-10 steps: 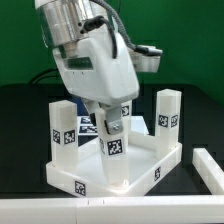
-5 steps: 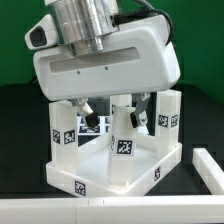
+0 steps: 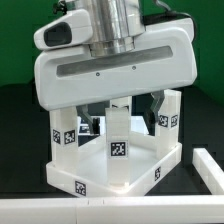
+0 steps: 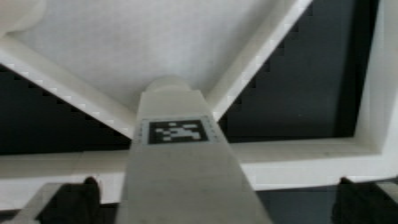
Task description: Assemble desk
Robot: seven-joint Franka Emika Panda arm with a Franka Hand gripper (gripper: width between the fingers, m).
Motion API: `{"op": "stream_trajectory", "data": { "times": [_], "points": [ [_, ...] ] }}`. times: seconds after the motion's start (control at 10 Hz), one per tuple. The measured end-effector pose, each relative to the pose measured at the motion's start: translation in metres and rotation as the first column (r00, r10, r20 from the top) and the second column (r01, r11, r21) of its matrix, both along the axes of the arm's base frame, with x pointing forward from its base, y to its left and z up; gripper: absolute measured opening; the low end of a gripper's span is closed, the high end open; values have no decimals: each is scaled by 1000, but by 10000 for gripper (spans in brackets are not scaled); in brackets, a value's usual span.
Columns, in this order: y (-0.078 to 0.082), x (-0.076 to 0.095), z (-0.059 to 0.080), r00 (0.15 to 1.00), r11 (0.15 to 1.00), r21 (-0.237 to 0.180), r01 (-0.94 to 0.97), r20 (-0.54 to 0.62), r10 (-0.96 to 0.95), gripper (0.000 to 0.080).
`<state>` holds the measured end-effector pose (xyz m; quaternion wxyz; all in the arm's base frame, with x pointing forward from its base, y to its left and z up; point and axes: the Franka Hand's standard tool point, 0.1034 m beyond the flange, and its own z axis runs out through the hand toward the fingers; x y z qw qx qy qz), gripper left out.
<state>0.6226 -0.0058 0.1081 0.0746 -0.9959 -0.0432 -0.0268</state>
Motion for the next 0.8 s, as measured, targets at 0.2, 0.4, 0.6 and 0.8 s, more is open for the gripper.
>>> {"op": "stream_trajectory", "data": {
  "times": [0.2, 0.4, 0.6, 0.8],
  "points": [
    [0, 0, -1, 1000, 1000, 1, 17, -4, -17, 522],
    [0, -1, -1, 1000, 1000, 2, 28, -6, -28, 383],
    [7, 1, 1, 961, 961, 7, 276, -18, -276, 284],
    [16, -2, 2, 808, 809, 14, 588, -45, -587, 284]
  ]
}}
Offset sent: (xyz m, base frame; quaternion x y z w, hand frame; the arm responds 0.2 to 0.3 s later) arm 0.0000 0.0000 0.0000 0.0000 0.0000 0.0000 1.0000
